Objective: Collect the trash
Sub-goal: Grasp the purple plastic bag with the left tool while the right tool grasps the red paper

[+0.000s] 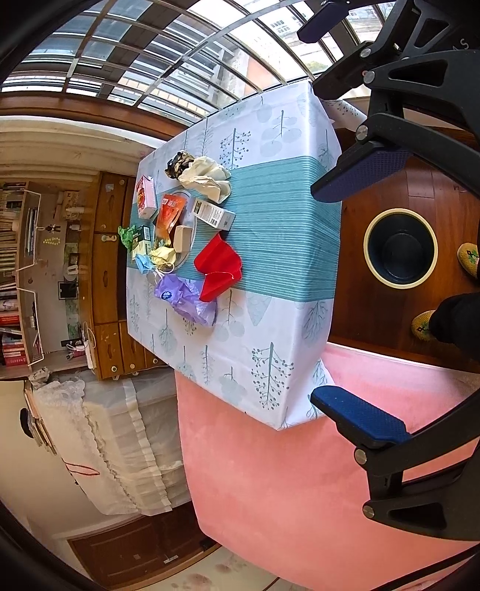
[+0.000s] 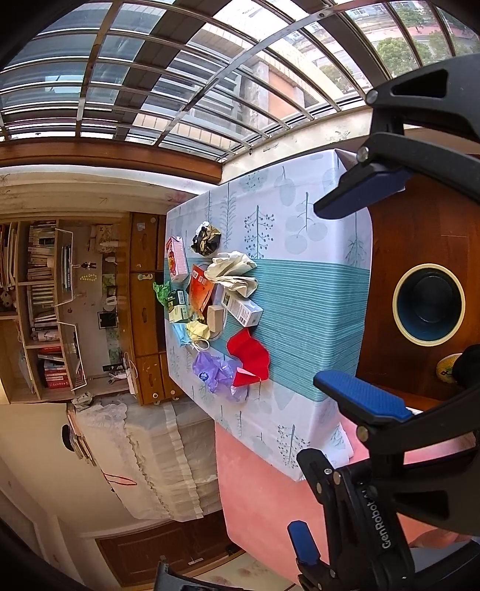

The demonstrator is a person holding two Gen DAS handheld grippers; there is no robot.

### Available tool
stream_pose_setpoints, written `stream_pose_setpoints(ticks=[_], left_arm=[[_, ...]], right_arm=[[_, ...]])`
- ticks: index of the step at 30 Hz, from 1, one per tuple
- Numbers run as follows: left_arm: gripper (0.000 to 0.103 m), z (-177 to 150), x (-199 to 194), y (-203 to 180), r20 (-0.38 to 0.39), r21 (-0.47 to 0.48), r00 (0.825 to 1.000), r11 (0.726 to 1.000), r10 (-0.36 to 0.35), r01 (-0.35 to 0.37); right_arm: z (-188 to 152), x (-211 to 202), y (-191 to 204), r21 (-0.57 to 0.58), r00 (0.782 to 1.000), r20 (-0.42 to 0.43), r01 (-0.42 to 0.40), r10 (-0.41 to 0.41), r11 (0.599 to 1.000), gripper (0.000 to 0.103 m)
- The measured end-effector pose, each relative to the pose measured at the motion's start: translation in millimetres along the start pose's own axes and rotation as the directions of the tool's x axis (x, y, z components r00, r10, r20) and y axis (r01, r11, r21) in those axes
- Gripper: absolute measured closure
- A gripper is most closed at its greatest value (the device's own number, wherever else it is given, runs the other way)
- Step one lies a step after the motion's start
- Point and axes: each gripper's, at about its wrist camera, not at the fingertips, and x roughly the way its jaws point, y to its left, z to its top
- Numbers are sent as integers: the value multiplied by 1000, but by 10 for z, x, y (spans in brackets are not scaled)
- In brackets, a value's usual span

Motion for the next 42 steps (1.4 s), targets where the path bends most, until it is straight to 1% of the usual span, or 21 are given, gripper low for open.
stream_pose_setpoints(ticks=[5, 8, 10, 14, 18, 19, 21, 24, 27, 28, 29, 32, 35, 37, 40, 42], left_arm=[[5, 87, 12, 108, 12, -27, 1000, 1000, 10, -9], [5, 189, 76, 201, 17, -33, 1000, 999, 9, -8], [5, 292, 176, 259, 7, -25, 1000, 1000, 3, -3], [5, 618, 490, 416, -51, 7, 999, 1000, -20, 21], [5, 1013, 803, 614, -53, 12, 998, 1000, -18, 19], [5, 1106, 893, 661, -58, 11, 998, 1000, -24, 25], [5, 1340, 1152, 761, -104, 13, 993, 998, -60, 62], [5, 1635, 1573, 853, -180, 8, 979, 995, -95, 98], [5, 1888, 1986, 902, -241, 9, 962, 991, -130, 136], [5, 1929, 2085, 887, -254, 13, 957, 989, -140, 148], [5, 2007, 2245, 874, -278, 19, 948, 986, -154, 166], [5, 2149, 2626, 794, -323, 33, 931, 981, -172, 193], [5, 2254, 3004, 697, -375, 44, 909, 976, -183, 214], [5, 2297, 3266, 616, -415, 46, 889, 971, -195, 234], [5, 2319, 3551, 532, -446, 57, 872, 966, -202, 253], [6, 2310, 3735, 463, -472, 91, 862, 962, -185, 257]], right_arm=[[100, 66, 102, -33, 1000, 13, -10, 10, 999, 18], [191, 149, 199, -53, 1000, 20, -12, 13, 999, 18], [274, 246, 269, -63, 1000, 15, -17, 18, 998, 18], [490, 520, 430, -81, 1000, -20, -19, 18, 997, 18], [724, 855, 557, -68, 998, -61, -22, 17, 997, 18], [782, 953, 583, -60, 997, -76, -23, 19, 998, 18], [888, 1158, 629, -39, 994, -110, -28, 24, 999, 18], [1018, 1478, 685, 0, 986, -163, -34, 33, 999, 18], [1090, 1749, 763, 22, 979, -205, -16, 20, 1000, 18], [1109, 1838, 783, 25, 975, -220, -8, 13, 1000, 18], [1120, 1921, 803, 29, 972, -235, -1, 8, 1000, 18], [1124, 2125, 851, 38, 959, -282, 15, -4, 999, 19], [1116, 2261, 889, 33, 950, -312, 31, -19, 999, 19], [1102, 2342, 908, 27, 944, -330, 40, -29, 999, 19], [1105, 2480, 929, 27, 934, -355, 49, -36, 998, 19], [1123, 2565, 946, 30, 928, -372, 50, -36, 998, 19]])
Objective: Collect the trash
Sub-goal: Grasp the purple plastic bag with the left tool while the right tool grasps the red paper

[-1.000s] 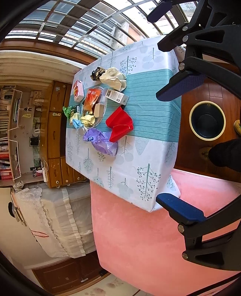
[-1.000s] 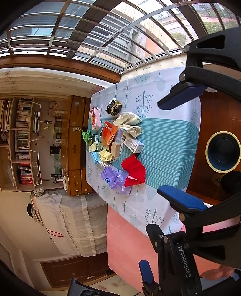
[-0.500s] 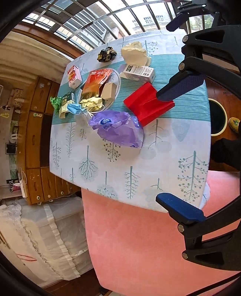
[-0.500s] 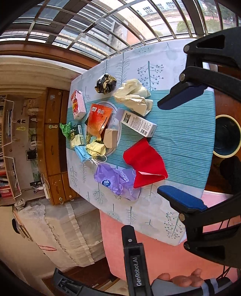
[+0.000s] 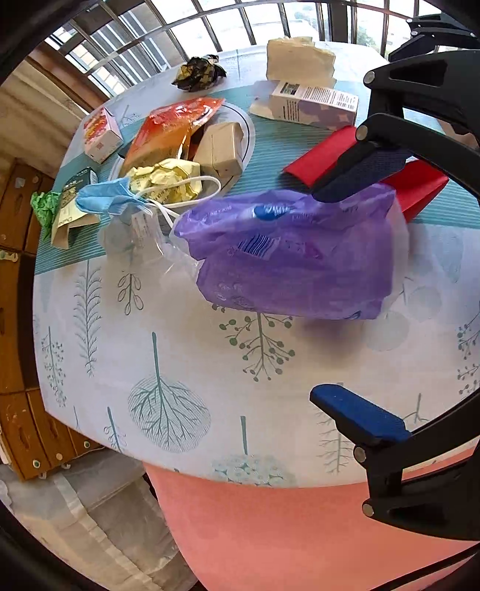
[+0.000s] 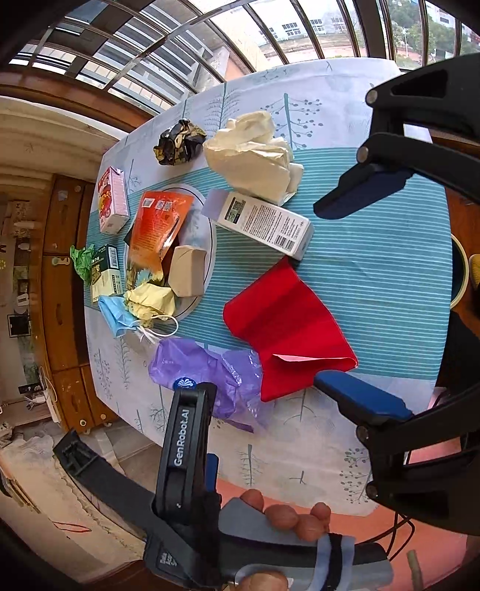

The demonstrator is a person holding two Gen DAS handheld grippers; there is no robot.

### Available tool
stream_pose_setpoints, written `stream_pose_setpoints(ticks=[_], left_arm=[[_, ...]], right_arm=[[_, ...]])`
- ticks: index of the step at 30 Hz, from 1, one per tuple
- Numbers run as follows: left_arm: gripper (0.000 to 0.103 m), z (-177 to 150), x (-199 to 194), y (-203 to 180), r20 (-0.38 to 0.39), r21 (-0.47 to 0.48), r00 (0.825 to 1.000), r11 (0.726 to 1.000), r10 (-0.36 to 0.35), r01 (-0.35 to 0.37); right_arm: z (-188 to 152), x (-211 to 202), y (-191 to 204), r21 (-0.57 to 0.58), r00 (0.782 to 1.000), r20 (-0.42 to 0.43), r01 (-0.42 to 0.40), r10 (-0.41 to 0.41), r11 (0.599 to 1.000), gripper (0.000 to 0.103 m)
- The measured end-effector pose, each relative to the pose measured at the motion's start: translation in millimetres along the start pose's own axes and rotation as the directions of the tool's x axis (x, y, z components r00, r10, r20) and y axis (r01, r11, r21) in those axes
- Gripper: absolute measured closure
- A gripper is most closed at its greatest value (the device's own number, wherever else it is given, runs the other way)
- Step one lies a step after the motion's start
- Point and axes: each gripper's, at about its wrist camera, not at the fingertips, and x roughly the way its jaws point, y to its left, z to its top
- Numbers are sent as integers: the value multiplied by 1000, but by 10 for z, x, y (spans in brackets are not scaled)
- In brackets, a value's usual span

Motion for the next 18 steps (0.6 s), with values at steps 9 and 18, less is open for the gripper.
stream_pose_setpoints(ticks=[9, 18], left_arm=[[49, 18, 480, 81, -112, 72, 994, 997, -9, 17], [75, -271, 396, 310, -64, 71, 997, 997, -36, 41]], right_arm=[[210, 323, 208, -129, 998, -51, -34, 28, 991, 19], [321, 770, 497, -405, 989, -148, -78, 19, 911, 18]])
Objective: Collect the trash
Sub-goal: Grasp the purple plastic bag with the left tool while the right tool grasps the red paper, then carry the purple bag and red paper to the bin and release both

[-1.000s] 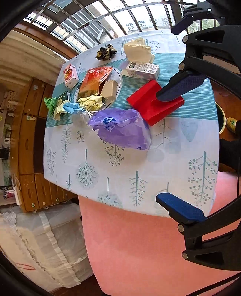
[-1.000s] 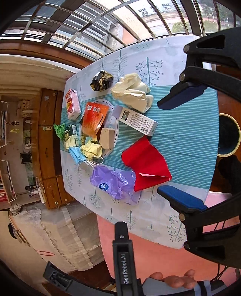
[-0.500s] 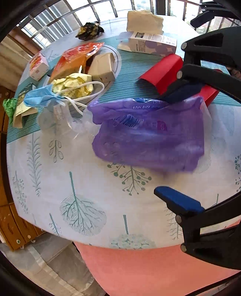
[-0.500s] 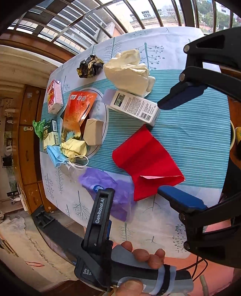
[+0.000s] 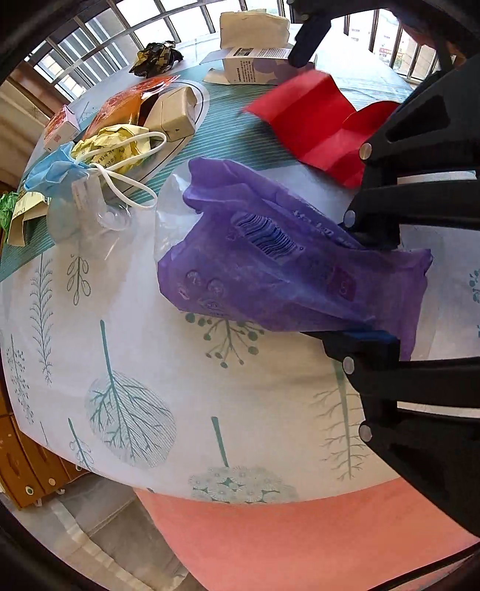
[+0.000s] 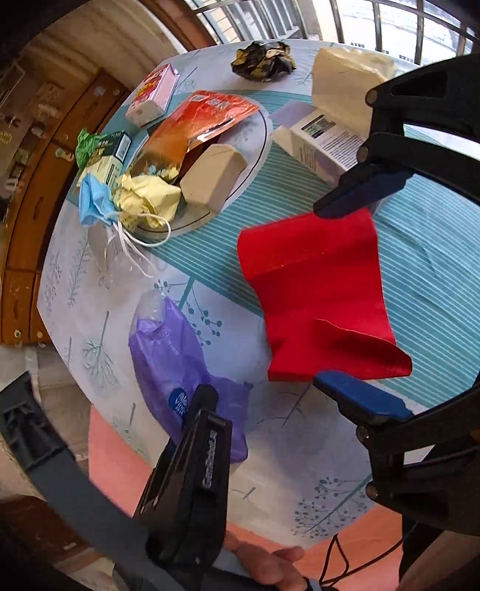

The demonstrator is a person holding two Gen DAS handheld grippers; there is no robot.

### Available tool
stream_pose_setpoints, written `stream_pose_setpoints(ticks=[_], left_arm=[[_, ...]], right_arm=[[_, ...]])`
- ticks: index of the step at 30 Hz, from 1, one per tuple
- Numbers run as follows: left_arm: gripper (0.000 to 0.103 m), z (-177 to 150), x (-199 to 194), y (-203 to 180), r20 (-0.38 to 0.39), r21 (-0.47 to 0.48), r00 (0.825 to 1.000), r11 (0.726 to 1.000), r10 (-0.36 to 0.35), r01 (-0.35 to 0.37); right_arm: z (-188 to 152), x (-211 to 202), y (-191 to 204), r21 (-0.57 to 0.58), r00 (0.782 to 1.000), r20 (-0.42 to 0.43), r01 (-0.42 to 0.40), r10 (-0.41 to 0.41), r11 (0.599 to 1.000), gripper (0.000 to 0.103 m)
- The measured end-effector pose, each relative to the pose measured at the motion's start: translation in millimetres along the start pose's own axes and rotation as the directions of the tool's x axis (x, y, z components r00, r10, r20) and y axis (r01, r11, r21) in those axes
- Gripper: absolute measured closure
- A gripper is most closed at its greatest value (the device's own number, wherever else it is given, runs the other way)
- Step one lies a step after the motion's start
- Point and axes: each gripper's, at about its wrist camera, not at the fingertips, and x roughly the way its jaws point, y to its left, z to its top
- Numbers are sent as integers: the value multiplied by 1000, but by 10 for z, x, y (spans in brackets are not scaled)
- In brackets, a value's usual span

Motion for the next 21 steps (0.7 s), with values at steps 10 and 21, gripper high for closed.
stream_pose_setpoints(ticks=[10, 21], left_arm=[[75, -496, -122, 194, -10, -95, 1000, 995, -14, 13], [75, -1134, -609, 13, 73, -207, 996, 978, 52, -36]], right_arm=[[73, 322, 20, -71, 997, -72, 24, -29, 997, 34], [-138, 209, -61, -42, 1000, 10, -13, 13, 999, 97]])
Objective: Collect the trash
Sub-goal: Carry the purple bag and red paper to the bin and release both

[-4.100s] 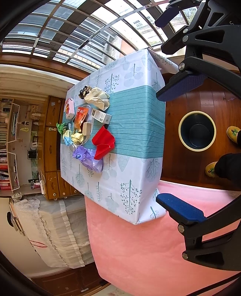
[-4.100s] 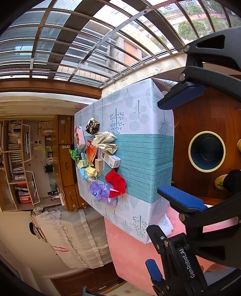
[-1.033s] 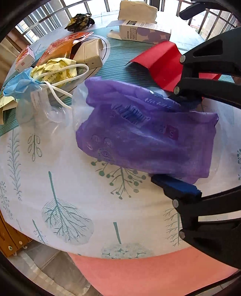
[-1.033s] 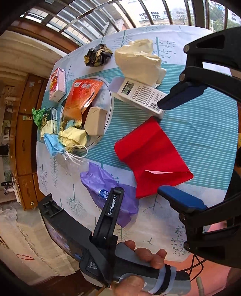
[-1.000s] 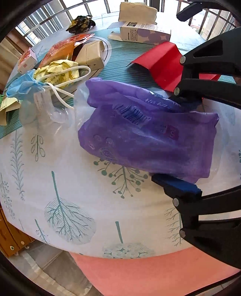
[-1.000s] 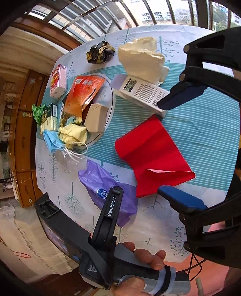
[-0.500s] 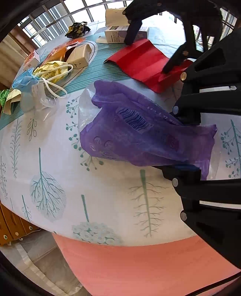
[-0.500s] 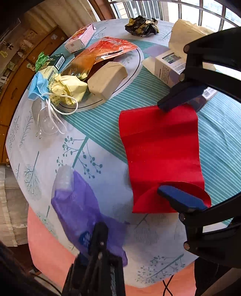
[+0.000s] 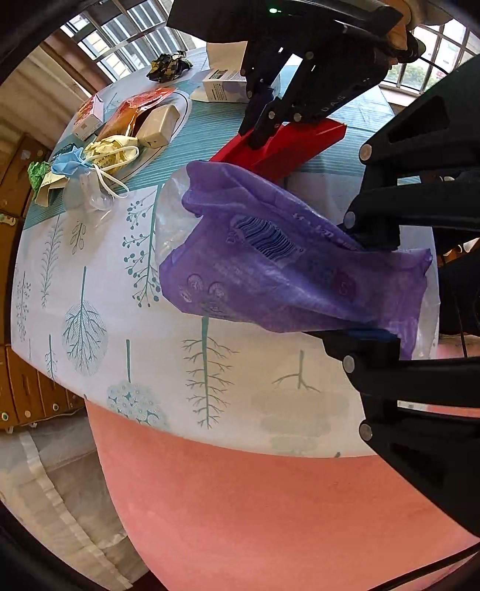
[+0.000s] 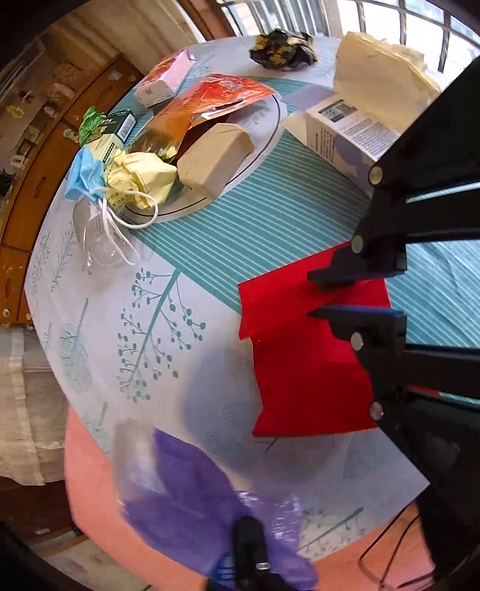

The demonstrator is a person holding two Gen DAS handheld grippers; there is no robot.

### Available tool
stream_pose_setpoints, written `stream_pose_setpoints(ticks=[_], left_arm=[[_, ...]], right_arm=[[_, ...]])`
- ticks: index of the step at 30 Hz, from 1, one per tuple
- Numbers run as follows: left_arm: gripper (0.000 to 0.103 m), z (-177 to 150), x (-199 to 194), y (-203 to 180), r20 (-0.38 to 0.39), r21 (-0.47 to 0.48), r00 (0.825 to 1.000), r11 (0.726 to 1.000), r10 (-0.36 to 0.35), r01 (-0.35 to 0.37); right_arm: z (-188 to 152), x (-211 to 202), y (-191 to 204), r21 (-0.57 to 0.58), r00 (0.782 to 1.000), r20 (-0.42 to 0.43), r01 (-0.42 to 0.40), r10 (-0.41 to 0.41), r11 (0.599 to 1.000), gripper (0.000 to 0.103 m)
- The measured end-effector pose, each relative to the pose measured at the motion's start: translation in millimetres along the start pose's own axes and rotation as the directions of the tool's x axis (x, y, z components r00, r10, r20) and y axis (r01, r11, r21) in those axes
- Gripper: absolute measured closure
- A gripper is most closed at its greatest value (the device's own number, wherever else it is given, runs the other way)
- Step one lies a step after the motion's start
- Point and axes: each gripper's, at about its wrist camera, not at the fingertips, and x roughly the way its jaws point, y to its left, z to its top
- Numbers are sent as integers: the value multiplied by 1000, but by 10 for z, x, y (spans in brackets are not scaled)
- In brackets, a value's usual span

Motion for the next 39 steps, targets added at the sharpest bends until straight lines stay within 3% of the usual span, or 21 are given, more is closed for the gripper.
stream_pose_setpoints(ticks=[5, 14, 18, 25, 31, 34, 39], left_arm=[[75, -314, -191, -216, 44, -76, 999, 997, 28, -24], [75, -894, -694, -730, 126, -74, 992, 997, 31, -22], [75, -1222, -902, -946, 151, -63, 988, 998, 23, -13], [75, -1898, -925, -1299, 157, -43, 987, 999, 26, -19], [75, -2465, -684, -1491, 130, -8, 990, 998, 58, -57], [75, -2679, -478, -1485, 90, -19, 995, 999, 49, -48], [75, -2904, -121, -1440, 20, -37, 1000, 999, 18, -17]], right_arm=[[-101, -342, -299, 155, 985, 83, -165, 154, 974, 100], [-919, -1323, -444, 98, 945, 230, -261, 233, 960, 100], [-1367, -1589, -493, 57, 939, 242, -264, 243, 963, 100], [-2016, -1580, -485, 3, 947, 184, -270, 265, 963, 100], [-2432, -1255, -407, 47, 967, 50, -252, 250, 967, 100], [-2580, -1025, -285, 40, 978, -30, -203, 205, 978, 100], [-2721, -667, -92, 20, 991, -94, -95, 97, 995, 100]])
